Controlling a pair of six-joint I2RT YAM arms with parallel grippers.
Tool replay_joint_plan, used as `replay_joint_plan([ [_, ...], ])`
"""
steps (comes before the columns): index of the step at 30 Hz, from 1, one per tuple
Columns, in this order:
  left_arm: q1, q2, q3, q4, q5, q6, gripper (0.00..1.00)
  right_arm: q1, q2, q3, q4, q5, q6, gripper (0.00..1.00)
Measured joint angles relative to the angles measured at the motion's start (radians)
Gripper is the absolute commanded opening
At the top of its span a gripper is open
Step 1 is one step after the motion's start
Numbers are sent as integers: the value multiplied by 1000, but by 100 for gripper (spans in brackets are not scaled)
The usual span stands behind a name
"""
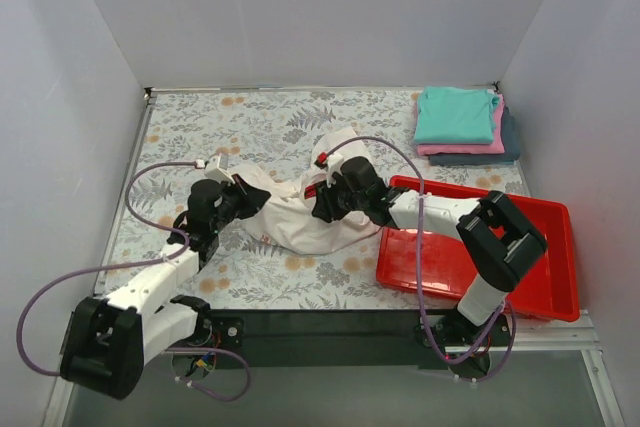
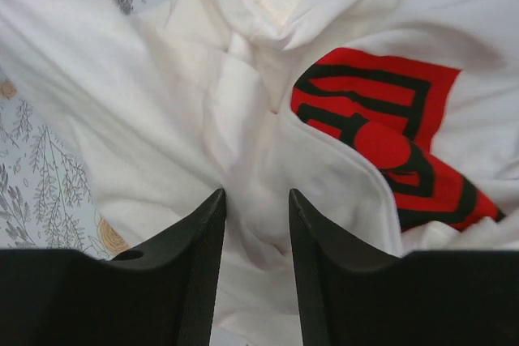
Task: Fold and stack the t-shirts
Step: Flatten the tshirt out
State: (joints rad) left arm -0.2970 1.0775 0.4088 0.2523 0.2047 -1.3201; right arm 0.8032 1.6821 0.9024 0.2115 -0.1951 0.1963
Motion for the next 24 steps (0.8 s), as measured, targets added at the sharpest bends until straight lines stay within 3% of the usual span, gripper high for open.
replay_joint_plan([
  [9, -8, -341, 16, -209, -172, -18, 0, -131, -76, 58, -34, 27, 7, 39],
  [14, -8, -299, 98, -250, -212, -16, 0, -175, -75, 91, -95, 49, 7, 39],
  [24, -8, -278, 101, -300, -246, -16, 0, -191, -27, 114, -288, 95, 11, 40],
])
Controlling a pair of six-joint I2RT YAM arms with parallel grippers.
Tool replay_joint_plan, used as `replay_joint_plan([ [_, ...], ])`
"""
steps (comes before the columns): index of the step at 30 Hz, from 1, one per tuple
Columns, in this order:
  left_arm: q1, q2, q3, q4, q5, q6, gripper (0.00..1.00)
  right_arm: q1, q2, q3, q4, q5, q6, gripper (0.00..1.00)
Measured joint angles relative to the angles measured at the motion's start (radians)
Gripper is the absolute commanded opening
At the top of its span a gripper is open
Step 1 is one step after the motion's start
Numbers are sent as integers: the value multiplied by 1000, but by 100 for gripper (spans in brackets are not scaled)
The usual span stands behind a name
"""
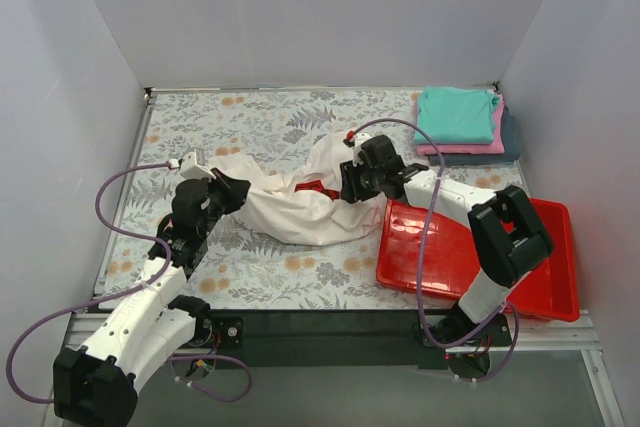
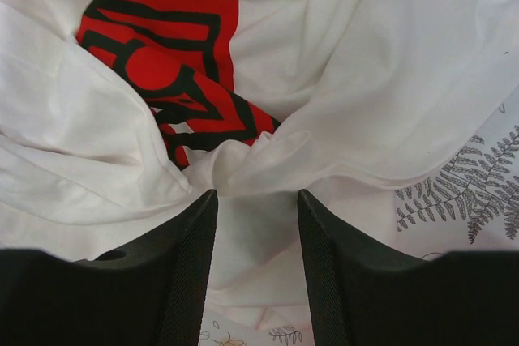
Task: Fold and stack the t-shirts
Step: Flatten the tshirt out
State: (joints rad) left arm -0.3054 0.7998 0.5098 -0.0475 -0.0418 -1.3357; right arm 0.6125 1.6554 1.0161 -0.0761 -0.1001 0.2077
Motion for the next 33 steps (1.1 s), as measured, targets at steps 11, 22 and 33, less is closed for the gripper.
replay_joint_plan([
  [11, 0, 53, 0, 19, -38, 7, 0, 12, 116, 84, -112, 29, -5, 1],
  [22, 199, 330, 323, 80, -61, 79, 0, -92, 175, 598, -262, 93, -82, 1],
  [33, 385, 386, 729, 84, 2, 169, 0, -190, 128, 885, -248, 47, -149, 1],
])
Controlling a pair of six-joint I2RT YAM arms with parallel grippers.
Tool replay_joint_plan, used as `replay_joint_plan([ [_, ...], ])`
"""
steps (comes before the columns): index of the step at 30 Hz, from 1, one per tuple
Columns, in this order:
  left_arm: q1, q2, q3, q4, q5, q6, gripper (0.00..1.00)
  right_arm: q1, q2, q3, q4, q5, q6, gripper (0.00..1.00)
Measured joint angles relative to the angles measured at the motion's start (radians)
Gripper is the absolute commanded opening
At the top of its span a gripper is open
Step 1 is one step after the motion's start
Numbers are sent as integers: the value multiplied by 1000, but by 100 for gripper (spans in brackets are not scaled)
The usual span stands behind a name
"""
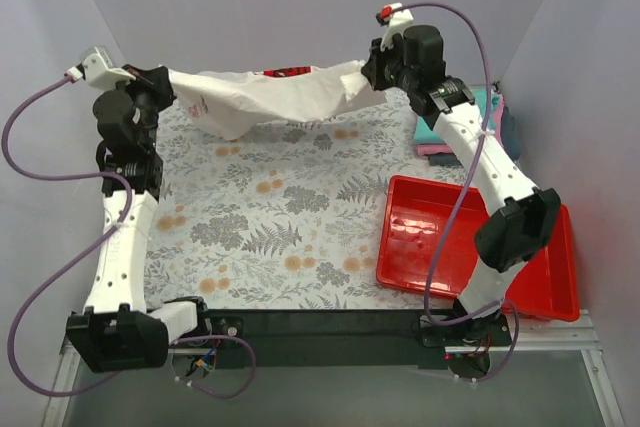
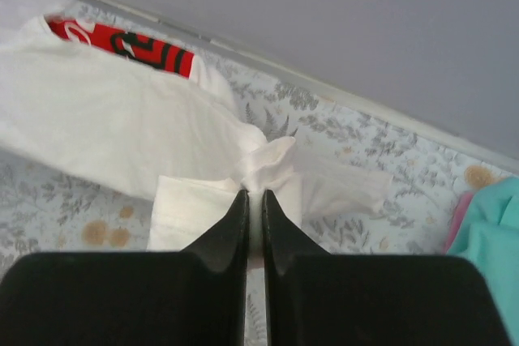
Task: Fold and stack the t-shirts
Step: Flatten the tshirt out
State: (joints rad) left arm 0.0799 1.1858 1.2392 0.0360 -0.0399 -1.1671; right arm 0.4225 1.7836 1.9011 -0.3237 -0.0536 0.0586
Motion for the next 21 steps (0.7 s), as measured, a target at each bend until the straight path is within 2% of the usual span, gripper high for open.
replay_joint_plan([
  [1, -2, -43, -38, 2, -12, -2, 0, 5, -44, -79, 23, -1, -2, 1],
  [2, -2, -86, -90, 6, -25, -11, 9, 10, -81, -153, 35, -2, -2, 1],
  [3, -2, -132, -166, 28, -40, -26, 32, 13, -115, -237, 55, -5, -1, 1],
  [5, -2, -209, -324, 20, -69, -60, 53, 16, -179, -426, 112, -18, 10, 1],
  [6, -2, -243, -458, 24, -98, -103, 73, 16, -197, -516, 126, -24, 16, 1],
  [7, -2, -247, -488, 15, -105, -105, 79, 16, -203, -591, 131, -29, 19, 1],
  [10, -2, -237, -652, -40, -124, -140, 82, 24, -206, -796, 168, -45, 34, 1],
  [12, -8, -227, -676, -84, -125, -150, 82, 35, -201, -874, 158, -54, 43, 1],
  [16, -77, -205, -608, -66, -142, -141, 82, 96, -195, -898, 168, -59, 53, 1],
  [21, -209, -59, -459, 27, -153, -95, 82, 185, -196, -895, 217, -61, 74, 1],
])
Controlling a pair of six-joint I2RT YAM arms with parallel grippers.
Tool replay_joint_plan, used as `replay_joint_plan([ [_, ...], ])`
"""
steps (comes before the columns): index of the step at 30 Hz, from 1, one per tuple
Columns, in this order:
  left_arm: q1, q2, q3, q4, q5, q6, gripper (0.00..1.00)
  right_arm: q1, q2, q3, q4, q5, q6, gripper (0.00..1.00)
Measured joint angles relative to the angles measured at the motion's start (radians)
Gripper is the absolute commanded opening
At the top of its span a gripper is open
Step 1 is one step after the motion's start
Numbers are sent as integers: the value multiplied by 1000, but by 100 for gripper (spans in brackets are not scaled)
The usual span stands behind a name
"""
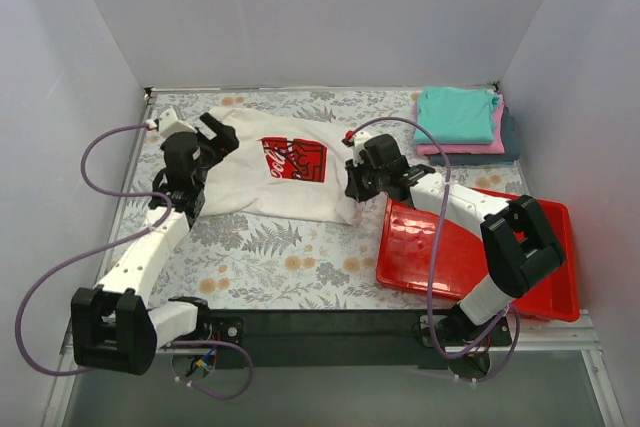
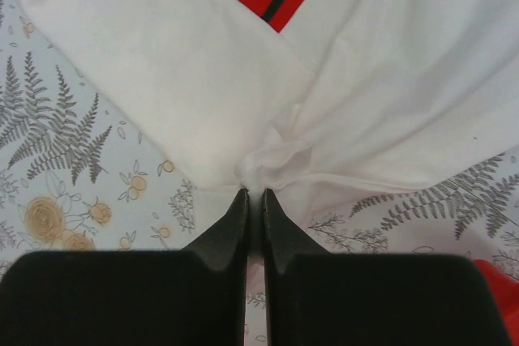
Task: Fold and stack the t-shirts
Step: Flatten the tshirt out
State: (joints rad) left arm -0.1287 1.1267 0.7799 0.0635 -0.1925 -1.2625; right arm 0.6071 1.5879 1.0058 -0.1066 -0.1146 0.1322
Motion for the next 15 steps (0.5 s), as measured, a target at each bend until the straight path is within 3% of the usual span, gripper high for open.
replay_joint_plan([
  [7, -123, 352, 187, 44, 0, 89, 81, 35, 0, -3, 11, -12, 41, 1],
  [15, -167, 695, 378, 45, -26, 150, 79, 35, -7, -24, 13, -13, 56, 1],
])
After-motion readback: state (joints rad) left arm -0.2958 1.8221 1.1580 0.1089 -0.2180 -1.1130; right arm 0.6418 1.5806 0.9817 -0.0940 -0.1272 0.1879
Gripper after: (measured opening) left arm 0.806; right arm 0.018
